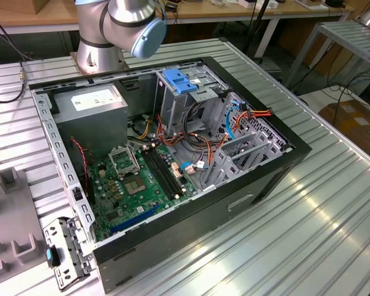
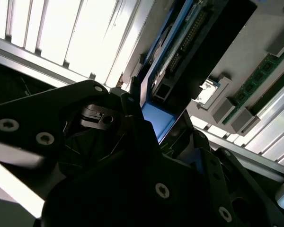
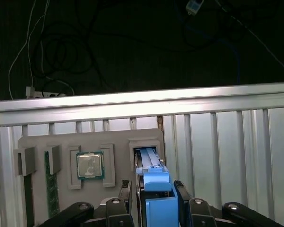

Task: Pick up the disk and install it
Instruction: 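Pick up the disk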

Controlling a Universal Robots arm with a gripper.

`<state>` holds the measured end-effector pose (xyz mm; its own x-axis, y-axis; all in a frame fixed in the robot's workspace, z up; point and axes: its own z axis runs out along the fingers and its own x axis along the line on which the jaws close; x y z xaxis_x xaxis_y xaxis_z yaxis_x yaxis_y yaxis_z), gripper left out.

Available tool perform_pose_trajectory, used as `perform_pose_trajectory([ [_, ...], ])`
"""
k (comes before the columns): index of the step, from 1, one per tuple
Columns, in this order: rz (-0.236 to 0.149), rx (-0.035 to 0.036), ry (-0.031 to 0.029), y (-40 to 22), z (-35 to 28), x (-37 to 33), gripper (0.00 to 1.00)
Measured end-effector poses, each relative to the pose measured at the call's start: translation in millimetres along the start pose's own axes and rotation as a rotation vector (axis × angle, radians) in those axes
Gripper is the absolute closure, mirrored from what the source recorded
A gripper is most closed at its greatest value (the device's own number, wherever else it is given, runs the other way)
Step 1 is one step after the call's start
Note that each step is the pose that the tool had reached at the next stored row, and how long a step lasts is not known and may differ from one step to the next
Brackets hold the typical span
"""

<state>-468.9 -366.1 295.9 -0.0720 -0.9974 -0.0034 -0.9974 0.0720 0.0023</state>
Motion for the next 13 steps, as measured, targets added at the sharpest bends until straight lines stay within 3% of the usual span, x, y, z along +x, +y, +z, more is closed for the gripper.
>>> perform_pose_trajectory([
  [4, 0.000, 0.0059, -0.0004, 1.0, -0.1, 0.1, 0.52],
  [13, 0.000, 0.0064, -0.0004, 1.2, 0.0, 0.0, 0.52],
])
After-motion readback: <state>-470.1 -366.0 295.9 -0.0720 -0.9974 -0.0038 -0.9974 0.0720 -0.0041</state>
